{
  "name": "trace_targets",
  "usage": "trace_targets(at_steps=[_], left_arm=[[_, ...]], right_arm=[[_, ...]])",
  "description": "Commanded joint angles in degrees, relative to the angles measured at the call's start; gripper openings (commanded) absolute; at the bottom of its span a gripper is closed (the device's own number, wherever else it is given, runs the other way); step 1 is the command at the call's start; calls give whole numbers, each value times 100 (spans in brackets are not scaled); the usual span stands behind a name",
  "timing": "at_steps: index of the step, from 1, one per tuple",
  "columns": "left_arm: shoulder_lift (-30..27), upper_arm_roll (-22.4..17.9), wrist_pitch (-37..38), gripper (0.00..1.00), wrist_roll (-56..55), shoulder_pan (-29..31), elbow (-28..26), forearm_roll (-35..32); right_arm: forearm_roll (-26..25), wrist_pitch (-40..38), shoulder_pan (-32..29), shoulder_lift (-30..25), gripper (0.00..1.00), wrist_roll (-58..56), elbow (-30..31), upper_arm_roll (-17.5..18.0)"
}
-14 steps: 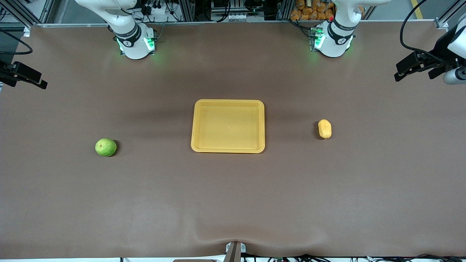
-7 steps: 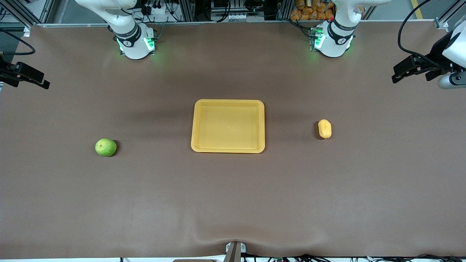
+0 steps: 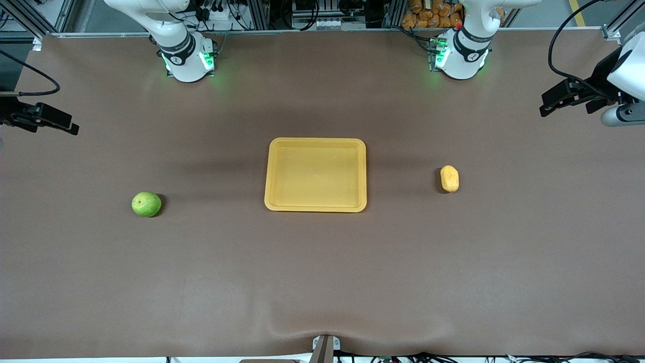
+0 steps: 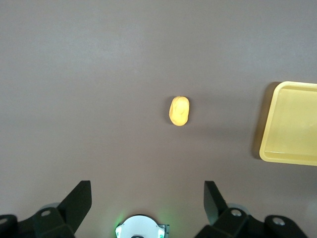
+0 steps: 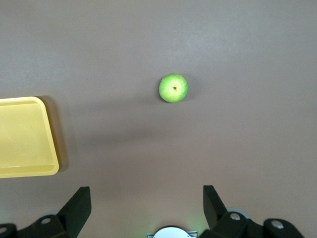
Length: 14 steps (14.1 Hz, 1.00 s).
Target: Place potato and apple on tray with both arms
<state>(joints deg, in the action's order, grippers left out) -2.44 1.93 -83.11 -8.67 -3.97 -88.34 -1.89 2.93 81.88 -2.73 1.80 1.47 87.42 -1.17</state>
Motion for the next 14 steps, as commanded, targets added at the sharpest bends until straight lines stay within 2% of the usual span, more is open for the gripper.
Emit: trace_targets(at_steps=[1, 14], left_arm=[[-20, 0, -12, 100, 128, -16, -43, -4], [112, -8, -258, 100, 111, -8, -130, -4]], right_arm=[[-47, -32, 141, 154, 100, -6, -199, 11], [6, -32, 133, 234, 100, 3, -234, 11]])
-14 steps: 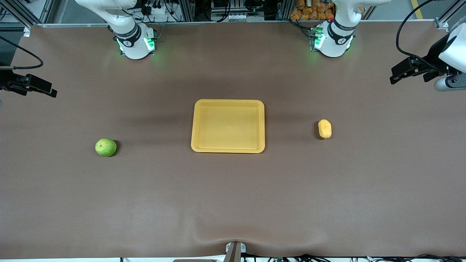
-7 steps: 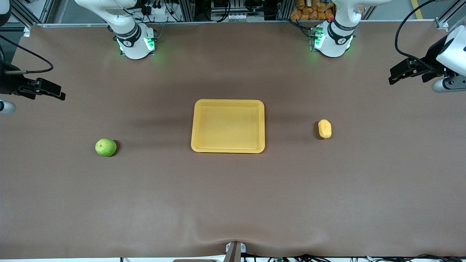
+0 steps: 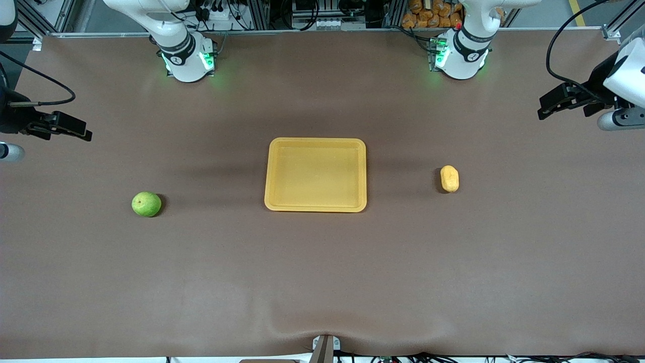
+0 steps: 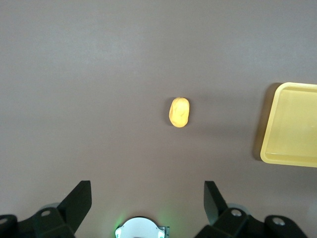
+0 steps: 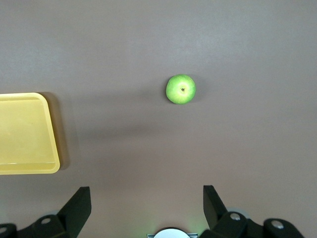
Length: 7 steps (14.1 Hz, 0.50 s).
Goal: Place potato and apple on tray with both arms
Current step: 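Reach the right gripper to the green apple while the left gripper reaches the potato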
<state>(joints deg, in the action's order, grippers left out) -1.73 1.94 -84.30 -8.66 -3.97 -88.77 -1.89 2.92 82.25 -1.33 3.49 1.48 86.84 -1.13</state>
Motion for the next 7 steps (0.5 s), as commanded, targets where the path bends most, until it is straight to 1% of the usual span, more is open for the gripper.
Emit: trace_targets(at_steps=[1, 3, 7], left_arm=[[41, -10, -235, 100, 110, -7, -192, -4], [41, -10, -560, 100, 102, -16, -482, -4], [59, 8, -1868, 100, -4, -51, -1448, -4]], right_arm=[[16, -69, -51, 73, 100, 1, -211, -2], [7, -69, -51, 82, 100, 10, -220, -2], [16, -60, -42, 91, 100, 10, -299, -2]])
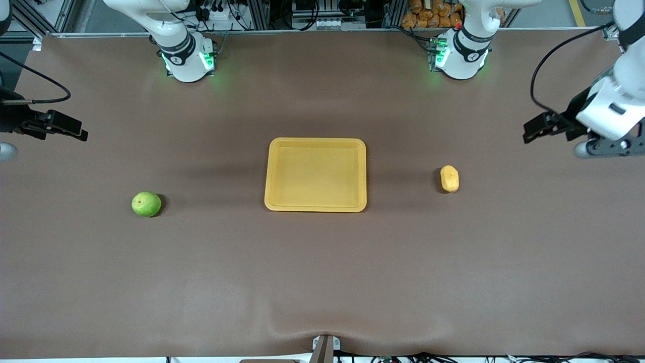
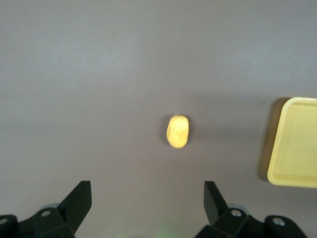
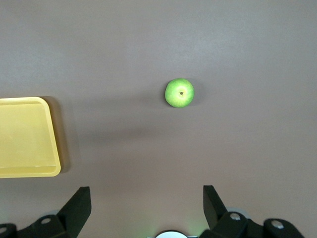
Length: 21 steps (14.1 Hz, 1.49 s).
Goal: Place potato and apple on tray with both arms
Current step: 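Reach the right gripper to the green apple while the left gripper reaches the potato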
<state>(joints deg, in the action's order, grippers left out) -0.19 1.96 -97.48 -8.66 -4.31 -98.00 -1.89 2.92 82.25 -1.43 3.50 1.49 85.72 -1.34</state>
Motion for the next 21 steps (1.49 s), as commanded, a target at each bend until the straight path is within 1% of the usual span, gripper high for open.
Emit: trace_targets(at_steps=[1, 4, 7, 8, 10, 12, 14, 17, 20, 21], left_arm=[[-78, 6, -883, 100, -12, -34, -753, -4], [-42, 93, -1710, 100, -205, -43, -1386, -4], [36, 251, -2378, 100, -775, -43, -1888, -13], [124, 348, -2598, 100, -942, -43, -2029, -56], [265, 384, -3055, 100, -997, -43, -2258, -57], [493, 393, -3312, 100, -997, -43, -2382, -66], [800, 393, -3417, 100, -997, -43, -2382, -66], [1117, 393, -3882, 100, -997, -52, -2460, -66], [1302, 393, -4803, 100, -997, -43, -2969, -57], [1302, 393, -4963, 100, -997, -52, -3110, -65]], right_arm=[[16, -43, -6, 168, 100, 9, -187, 19], [25, -43, 3, 283, 100, 18, -187, 19], [16, -43, -23, 283, 100, 18, -187, 19], [7, -43, -32, 283, 100, -8, -196, 19], [-28, -43, -24, 283, 100, -8, -257, 19], [-37, -17, -50, 361, 100, 1, -266, 11], [-11, 185, -59, 764, 100, 1, -275, 11], [-28, 361, 20, 1205, 100, 1, -284, 28], [25, 590, 12, 1407, 100, 44, -293, 28], [25, 599, 29, 1530, 100, 45, -293, 28]])
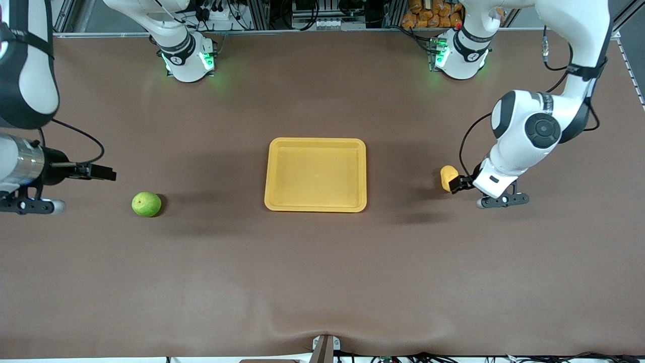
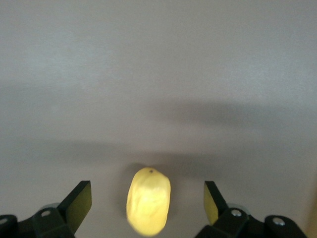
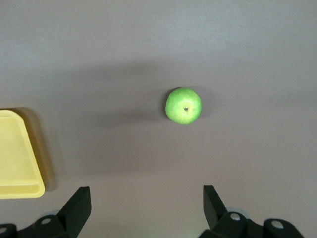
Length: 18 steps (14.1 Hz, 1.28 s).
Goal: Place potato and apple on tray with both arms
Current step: 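Reach the right gripper to the green apple while the left gripper reaches the potato, then close the right gripper on the apple while the left gripper grasps the potato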
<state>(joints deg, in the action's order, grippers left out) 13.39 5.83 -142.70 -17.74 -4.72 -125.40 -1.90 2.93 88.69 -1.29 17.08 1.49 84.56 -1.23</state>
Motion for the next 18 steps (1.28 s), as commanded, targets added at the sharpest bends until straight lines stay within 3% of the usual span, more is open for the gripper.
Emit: trace_targets(at_steps=[1, 6, 8, 12, 18], left_arm=[[-48, 6, -461, 100, -89, -11, -441, -65], [154, -3, -1048, 100, -98, -3, -854, -65], [295, 6, -1155, 100, -106, -11, -855, -65], [427, 24, -1225, 100, -133, -46, -881, -65], [471, 32, -1190, 93, -124, -73, -960, -65]], right_arm=[[6, -44, 85, 338, 100, 27, -195, 17], [23, 105, 243, 726, 100, 70, -186, 17], [-65, 603, 366, 963, 100, 70, -125, 8], [-91, 860, 156, 1368, 100, -26, -81, -9], [-364, 2221, -20, 1105, 100, -325, 1174, -9]])
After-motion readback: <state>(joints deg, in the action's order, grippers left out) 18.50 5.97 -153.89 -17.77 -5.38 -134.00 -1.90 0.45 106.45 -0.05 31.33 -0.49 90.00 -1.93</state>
